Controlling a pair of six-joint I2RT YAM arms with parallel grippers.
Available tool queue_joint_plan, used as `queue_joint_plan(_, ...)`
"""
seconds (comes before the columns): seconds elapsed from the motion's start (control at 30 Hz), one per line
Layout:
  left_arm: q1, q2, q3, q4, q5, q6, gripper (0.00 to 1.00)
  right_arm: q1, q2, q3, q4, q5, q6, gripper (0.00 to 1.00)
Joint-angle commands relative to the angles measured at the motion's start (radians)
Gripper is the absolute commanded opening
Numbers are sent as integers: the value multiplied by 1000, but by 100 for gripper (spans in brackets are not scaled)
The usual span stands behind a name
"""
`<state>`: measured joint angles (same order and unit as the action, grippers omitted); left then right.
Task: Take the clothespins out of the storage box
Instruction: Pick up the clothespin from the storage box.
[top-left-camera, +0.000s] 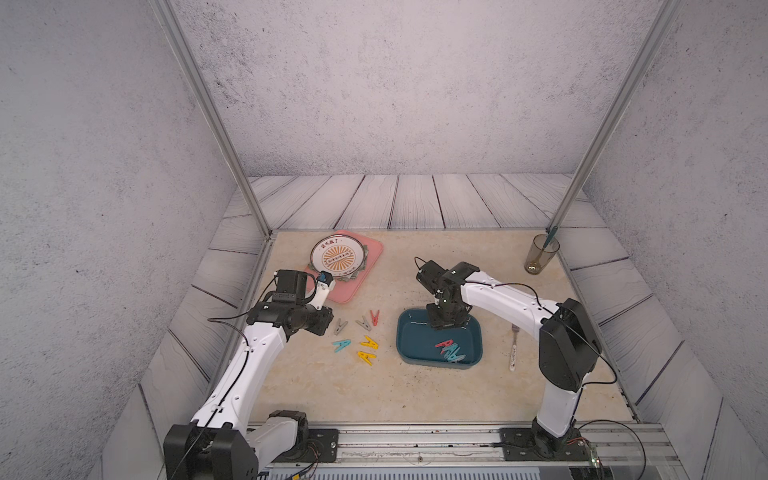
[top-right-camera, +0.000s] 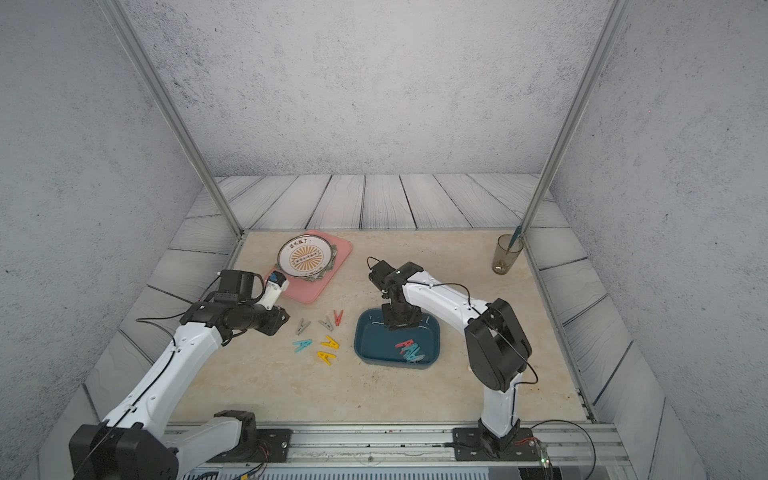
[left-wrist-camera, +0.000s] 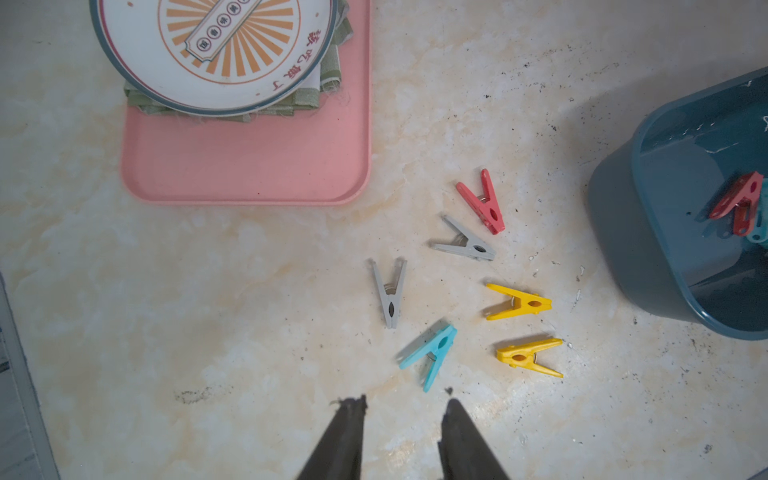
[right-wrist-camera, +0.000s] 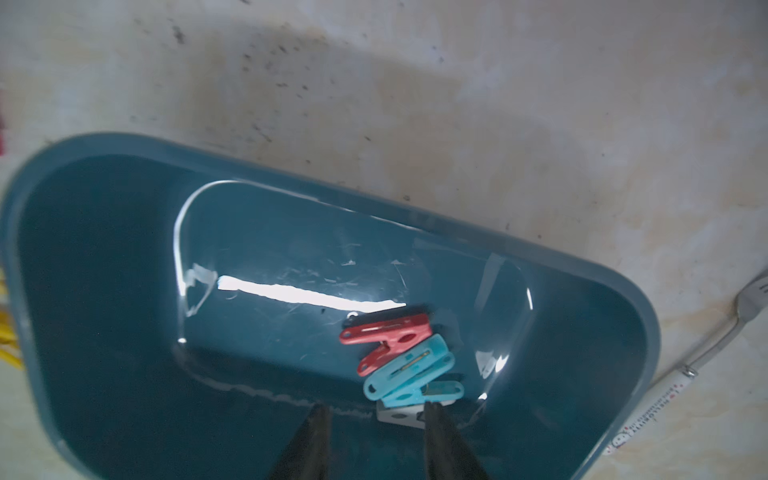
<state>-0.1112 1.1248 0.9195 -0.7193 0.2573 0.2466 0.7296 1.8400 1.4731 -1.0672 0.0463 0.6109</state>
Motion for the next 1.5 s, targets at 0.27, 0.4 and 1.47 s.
queue_joint_plan(0.27, 7, 8, 15, -14, 7, 5, 37, -35, -8, -135, 78, -30, -48, 49)
queue_joint_plan(0.4, 7, 9, 18, -12, 4, 3, 37, -36, 17, -160, 123, -72, -68, 50)
queue_joint_plan(1.47, 8, 11, 17, -6, -7, -6, 37, -36, 150, -154, 224, -62, -115, 36)
